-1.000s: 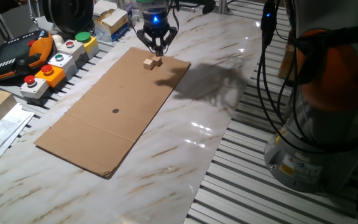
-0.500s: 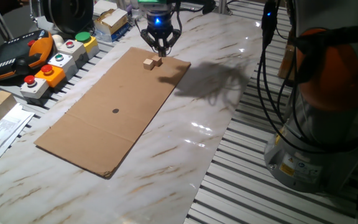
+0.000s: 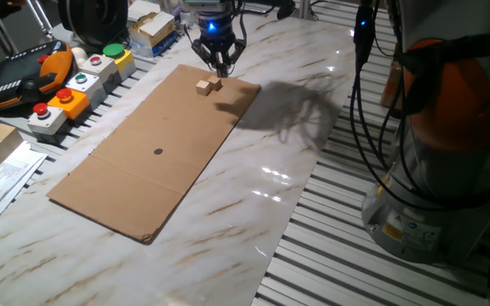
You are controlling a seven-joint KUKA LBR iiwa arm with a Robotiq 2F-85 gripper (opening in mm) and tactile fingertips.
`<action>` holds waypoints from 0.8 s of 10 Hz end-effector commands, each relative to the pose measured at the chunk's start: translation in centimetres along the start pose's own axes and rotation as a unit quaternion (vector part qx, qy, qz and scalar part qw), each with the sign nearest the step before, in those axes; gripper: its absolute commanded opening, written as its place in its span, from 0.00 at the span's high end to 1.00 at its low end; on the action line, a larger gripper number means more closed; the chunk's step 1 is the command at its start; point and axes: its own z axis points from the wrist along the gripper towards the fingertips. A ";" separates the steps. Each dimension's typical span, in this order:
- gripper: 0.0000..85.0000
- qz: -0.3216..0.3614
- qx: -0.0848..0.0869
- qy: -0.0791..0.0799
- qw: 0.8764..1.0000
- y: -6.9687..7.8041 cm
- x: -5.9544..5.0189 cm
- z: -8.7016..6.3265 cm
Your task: Use the gripper to push the small block from left to right
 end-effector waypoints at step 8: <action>0.99 0.036 -0.024 -0.019 0.999 0.4 -1.9 -0.2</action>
